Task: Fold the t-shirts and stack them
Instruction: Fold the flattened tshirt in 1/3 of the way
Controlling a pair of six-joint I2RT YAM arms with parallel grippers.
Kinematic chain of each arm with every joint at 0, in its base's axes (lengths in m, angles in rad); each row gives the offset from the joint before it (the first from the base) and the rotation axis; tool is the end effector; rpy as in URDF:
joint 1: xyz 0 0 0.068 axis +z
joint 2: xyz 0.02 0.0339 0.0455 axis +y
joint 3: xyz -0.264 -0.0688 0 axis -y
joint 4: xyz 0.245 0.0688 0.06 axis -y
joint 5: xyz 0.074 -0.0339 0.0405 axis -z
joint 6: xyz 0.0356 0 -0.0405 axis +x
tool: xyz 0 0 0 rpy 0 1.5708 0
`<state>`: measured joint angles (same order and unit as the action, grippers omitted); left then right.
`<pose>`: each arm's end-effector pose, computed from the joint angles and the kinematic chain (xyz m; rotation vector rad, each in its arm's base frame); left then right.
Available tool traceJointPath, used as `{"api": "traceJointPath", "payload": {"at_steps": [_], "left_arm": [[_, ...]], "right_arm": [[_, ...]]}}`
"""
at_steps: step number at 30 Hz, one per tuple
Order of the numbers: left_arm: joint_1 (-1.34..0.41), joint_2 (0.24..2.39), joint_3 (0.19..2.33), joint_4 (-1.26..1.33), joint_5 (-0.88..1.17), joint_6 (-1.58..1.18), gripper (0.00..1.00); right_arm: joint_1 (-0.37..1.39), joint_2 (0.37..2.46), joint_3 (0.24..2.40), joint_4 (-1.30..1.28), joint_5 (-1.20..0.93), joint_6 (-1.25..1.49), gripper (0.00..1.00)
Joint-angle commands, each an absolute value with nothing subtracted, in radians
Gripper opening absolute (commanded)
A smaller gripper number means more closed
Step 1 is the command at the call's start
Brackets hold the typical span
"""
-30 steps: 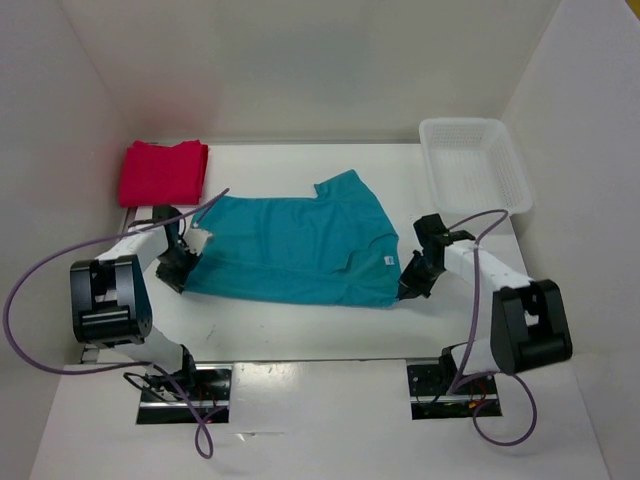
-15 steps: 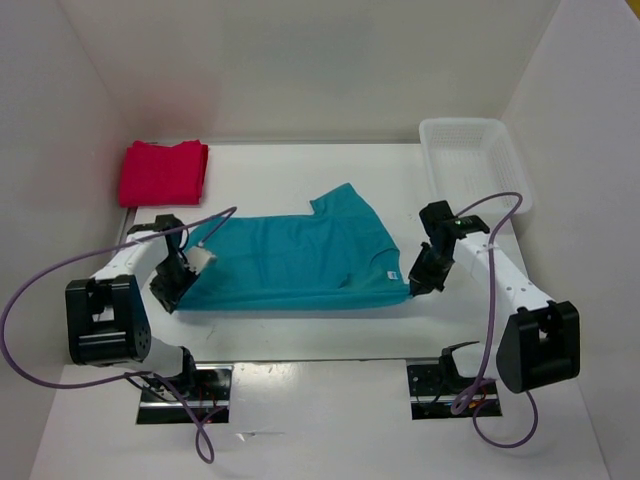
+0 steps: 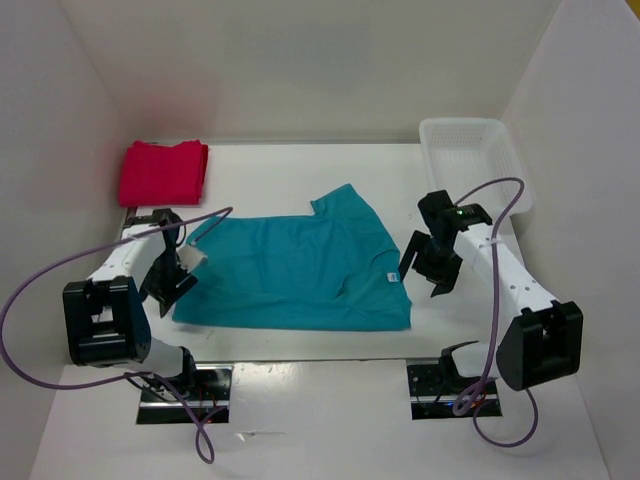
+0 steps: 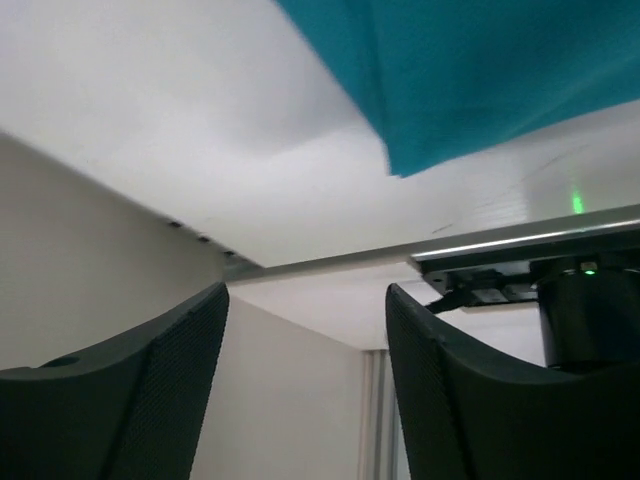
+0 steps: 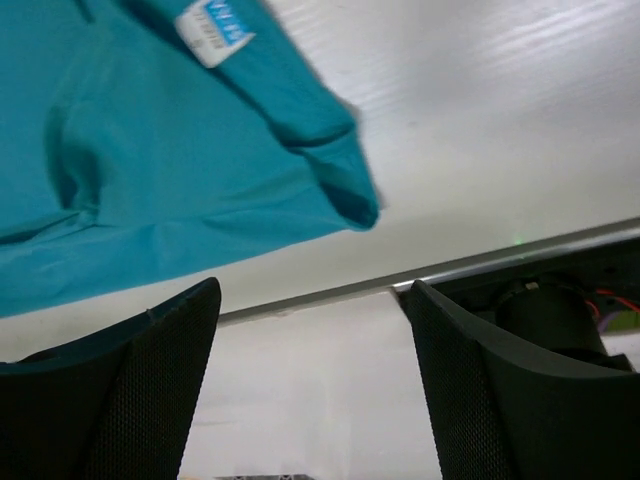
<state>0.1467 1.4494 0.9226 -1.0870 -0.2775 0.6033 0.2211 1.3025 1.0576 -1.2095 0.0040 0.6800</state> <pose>0.2215 0.0426 0.1961 -0.6828 -2.8991 -0.3636 0.2098 0.0470 0.2580 0.6905 2.9546 0.0715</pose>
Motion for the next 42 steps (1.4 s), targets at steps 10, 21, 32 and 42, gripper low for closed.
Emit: {"api": "traceJointPath", "payload": {"at_steps": [10,21,32,42], "left_arm": [[0.155,1.428,1.123,-0.901,-0.001,0.679,0.74],[0.065,1.505,1.009,-0.832,0.155,0.723,0.76],[0.052,1.684,0.986,-0.741,0.141,0.652,0.73],[0.052,1.658,0.95,-0.75,0.109,0.62,0.24]], "right_arm": [[0.396,1.607,1.177,-0.818,-0.002,0.637,0.65],[0.396,1.724,1.177,-0.704,-0.043,0.572,0.65],[0.405,1.743,1.158,-0.677,-0.043,0.563,0.7],[0.405,1.795,1.149,-0.696,0.005,0.563,0.73]]}}
